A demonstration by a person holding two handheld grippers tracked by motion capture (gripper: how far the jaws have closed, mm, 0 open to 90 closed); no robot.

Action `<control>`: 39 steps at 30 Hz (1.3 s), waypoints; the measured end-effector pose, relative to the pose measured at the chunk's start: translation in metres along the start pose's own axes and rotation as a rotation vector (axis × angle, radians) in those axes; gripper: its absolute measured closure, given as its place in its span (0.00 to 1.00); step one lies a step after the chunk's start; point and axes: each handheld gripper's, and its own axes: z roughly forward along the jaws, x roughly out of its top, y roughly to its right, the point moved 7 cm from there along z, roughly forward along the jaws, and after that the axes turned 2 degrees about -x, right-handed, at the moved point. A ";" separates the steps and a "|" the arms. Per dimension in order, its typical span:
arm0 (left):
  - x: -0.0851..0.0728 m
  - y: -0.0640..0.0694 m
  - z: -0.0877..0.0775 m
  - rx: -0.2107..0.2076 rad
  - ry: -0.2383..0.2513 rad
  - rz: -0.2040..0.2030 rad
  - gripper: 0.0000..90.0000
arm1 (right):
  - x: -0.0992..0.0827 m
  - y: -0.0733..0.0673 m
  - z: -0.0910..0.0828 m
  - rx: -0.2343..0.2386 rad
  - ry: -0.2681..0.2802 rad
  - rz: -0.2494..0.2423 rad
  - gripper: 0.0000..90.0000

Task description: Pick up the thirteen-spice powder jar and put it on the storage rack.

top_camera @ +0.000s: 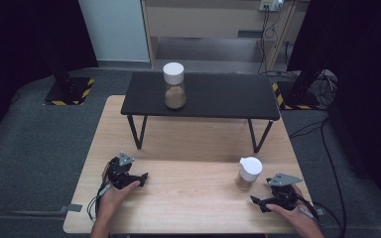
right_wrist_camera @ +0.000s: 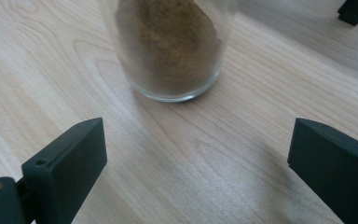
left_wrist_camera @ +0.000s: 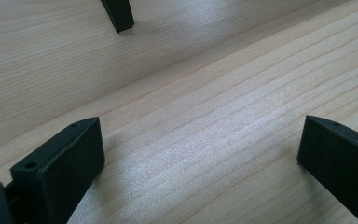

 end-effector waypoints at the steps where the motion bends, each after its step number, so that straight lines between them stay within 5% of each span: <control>1: 0.000 0.000 0.000 0.000 0.000 0.000 0.00 | 0.000 0.000 -0.001 0.004 0.004 -0.003 0.06; 23: 0.000 0.000 0.000 0.001 0.001 0.000 0.00 | 0.021 0.000 -0.010 0.054 0.106 -0.012 0.06; 39: 0.000 0.000 0.000 0.000 -0.002 0.000 0.00 | 0.034 0.008 -0.011 0.081 0.197 0.076 0.15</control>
